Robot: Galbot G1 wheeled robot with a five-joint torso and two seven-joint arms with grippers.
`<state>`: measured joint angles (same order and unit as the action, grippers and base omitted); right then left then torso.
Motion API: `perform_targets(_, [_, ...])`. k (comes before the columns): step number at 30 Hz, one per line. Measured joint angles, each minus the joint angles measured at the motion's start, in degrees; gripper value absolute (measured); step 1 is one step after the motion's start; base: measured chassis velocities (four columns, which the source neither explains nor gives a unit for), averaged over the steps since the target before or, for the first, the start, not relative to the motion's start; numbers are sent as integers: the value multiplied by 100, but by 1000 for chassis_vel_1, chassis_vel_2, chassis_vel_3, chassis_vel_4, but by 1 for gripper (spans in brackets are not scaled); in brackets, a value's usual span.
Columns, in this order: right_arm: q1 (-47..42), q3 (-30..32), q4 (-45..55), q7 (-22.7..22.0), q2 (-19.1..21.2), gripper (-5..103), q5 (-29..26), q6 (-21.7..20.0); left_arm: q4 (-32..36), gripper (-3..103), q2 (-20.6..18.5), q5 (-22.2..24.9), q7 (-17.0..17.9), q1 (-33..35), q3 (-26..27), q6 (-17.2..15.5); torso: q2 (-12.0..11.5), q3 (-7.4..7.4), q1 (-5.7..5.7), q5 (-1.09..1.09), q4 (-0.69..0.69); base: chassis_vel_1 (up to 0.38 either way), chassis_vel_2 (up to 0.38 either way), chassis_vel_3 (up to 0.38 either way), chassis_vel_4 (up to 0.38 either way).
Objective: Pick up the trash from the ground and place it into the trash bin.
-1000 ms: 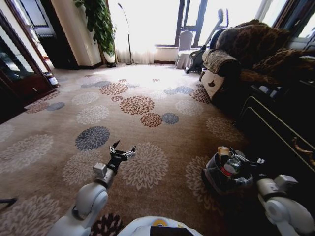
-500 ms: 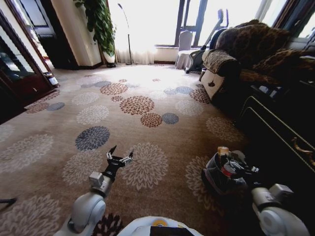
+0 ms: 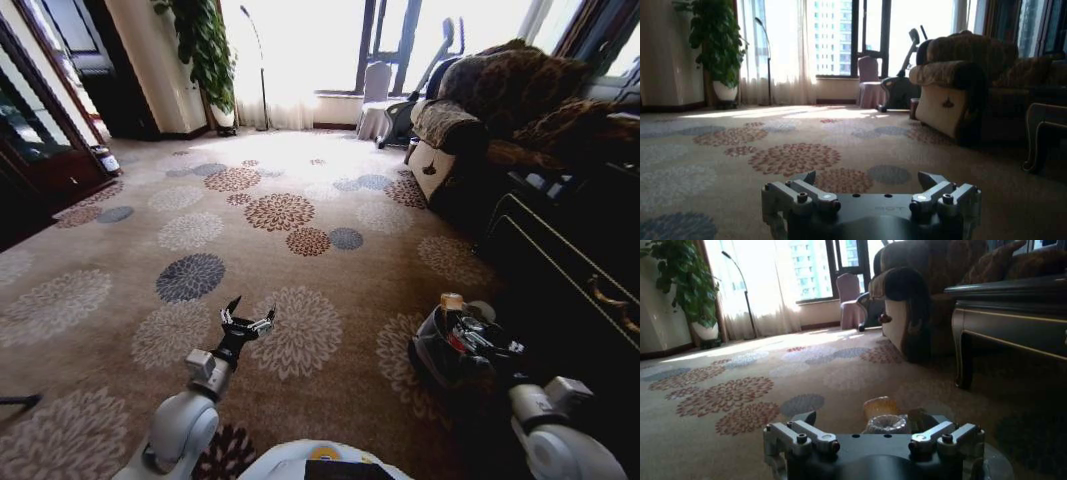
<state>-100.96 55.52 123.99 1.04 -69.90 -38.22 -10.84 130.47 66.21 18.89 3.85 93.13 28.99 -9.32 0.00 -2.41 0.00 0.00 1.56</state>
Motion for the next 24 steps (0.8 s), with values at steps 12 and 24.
perform_targets(12, [-4, -43, -126, 0, 22, 100, 313, 247, -57, 100, -65, 144, 36, -151, -3, -32, 0, 0, 0, 2, 1, 248, -201, -253, 218])
perform_targets(24, [83, -86, -377, 1, 50, 100, 340, 547, -107, 100, -91, 261, 82, -258, -50, -90, 0, 3, -1, -2, 0, 312, -106, -302, 101])
